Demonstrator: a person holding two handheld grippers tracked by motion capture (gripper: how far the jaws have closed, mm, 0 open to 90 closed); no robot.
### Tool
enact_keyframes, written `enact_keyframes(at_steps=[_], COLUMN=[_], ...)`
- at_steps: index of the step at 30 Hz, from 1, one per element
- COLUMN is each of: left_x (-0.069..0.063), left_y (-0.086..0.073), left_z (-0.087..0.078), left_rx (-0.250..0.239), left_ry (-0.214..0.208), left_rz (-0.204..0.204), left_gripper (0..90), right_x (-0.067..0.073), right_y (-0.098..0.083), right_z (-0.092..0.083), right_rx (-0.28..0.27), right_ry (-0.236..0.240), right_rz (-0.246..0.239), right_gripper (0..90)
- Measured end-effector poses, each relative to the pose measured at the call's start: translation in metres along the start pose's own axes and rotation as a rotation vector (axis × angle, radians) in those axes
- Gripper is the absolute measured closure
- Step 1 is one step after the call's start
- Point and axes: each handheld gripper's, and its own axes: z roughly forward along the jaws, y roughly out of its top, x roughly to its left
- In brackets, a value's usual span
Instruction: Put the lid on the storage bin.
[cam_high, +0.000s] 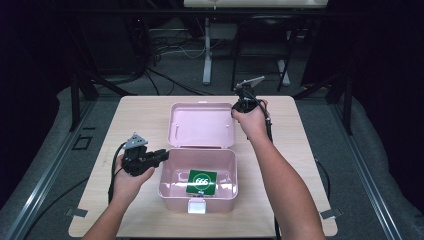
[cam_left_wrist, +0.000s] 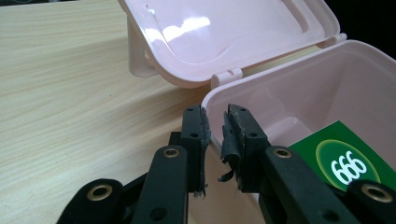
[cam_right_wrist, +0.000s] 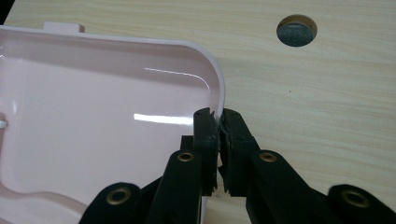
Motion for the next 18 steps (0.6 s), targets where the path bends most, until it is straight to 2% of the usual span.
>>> enact_keyframes(at_steps=[8, 13, 18], left_x=[0.001, 0.000, 0.000], left_y=[0.000, 0.000, -0.001], left_z=[0.000, 0.000, 0.000], left_rx=[-0.002, -0.009, -0.007], left_ry=[-0.008, -0.004, -0.002], left_rz=[-0.008, -0.009, -0.002], left_gripper=[78.0, 78.2, 78.2], right_x=[0.001, 0.001, 0.003], right_y=[-0.002, -0.004, -0.007], right_z=[-0.015, -0.031, -0.040], right_rx=[-0.040, -0.078, -0.094], right_ry=[0.026, 0.061, 0.060], right_rz=[-0.014, -0.027, -0.047], right_gripper=[86.3, 86.5, 86.6])
